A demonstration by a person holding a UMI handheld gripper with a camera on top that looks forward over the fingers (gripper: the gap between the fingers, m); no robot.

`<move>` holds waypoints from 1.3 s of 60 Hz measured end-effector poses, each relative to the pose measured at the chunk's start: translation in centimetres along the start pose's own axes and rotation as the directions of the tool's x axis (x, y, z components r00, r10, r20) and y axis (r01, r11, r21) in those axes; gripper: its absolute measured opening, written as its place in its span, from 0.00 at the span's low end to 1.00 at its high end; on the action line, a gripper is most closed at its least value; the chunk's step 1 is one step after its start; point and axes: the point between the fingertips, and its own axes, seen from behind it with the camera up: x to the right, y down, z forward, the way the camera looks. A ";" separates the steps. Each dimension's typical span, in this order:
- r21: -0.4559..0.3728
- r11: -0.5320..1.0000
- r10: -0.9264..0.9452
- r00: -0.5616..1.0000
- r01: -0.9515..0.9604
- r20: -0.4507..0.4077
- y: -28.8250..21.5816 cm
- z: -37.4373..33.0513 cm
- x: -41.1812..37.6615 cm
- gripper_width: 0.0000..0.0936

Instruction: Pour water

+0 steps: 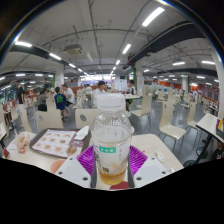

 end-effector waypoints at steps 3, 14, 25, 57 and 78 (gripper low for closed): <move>-0.034 0.999 -0.001 1.000 0.001 -0.005 2.0 0.9 0.9 0.44; -0.090 0.996 -0.010 0.999 0.007 -0.033 8.7 1.7 2.9 0.44; -0.049 0.999 0.008 0.999 -0.010 -0.043 9.5 0.9 3.2 0.48; -0.254 0.965 0.035 0.990 -0.070 -0.138 7.6 -11.0 0.6 0.91; -0.314 0.949 -0.022 0.986 -0.032 -0.166 6.2 -24.2 -5.9 0.91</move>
